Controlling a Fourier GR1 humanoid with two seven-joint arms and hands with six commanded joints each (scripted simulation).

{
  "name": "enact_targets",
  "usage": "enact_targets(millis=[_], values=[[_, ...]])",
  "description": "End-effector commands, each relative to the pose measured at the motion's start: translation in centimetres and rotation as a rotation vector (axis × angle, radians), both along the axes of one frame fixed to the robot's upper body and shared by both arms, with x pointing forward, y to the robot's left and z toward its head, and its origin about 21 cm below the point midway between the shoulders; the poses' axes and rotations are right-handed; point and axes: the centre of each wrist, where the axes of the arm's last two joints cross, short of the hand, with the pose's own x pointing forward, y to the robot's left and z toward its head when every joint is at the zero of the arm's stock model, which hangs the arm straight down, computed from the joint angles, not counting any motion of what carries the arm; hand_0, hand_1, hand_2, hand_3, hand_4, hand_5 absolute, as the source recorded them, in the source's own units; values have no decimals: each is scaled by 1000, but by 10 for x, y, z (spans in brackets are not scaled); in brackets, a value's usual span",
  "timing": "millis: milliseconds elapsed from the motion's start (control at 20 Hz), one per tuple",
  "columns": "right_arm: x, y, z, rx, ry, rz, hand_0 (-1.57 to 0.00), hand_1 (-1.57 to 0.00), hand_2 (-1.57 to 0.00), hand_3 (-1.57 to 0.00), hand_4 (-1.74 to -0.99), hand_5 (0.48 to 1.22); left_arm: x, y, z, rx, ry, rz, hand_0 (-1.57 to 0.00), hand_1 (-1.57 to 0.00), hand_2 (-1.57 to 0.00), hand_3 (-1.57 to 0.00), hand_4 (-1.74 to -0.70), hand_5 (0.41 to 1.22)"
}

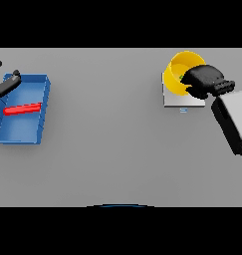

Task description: Pick up the red beaker and tilt it to pour out 1 green nut into yellow bowl. Pick up the yellow bowl and place it on the metallic measuring scale.

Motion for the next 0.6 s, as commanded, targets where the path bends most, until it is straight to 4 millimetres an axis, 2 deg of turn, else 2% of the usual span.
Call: enact_targets(millis=[0,350,400,450,500,550], values=[[0,-1,-2,2,6,-5,-1571,-1571,-1390,-1361,-1741,1221,1,1,-2,-2,9,1,1,1,1,1,-859,807],[1,-6,-15,0,42,-26,-1571,-1571,-1374,-1448,-1741,1221,1,3,-2,1,9,3,1,1,1,1,-844,783],[1,-5,-16,-2,43,-29,-1571,-1571,-1404,-1376,-1741,1221,-1,4,0,0,7,2,1,1,1,1,-842,780],[1,-5,-16,1,43,-29,-1565,-1496,-1437,-1249,-1741,1221,-1,3,0,0,9,0,1,1,1,1,-838,779],[0,-6,-17,6,48,-32,-1558,-1428,-1343,-1110,-1682,1221,-1,2,-3,-3,17,-3,1,1,1,1,-836,775],[0,-6,-16,11,51,-37,-1471,-1285,-1178,-959,-1632,1145,-3,3,-3,-6,16,-7,1,1,1,1,-837,773]])
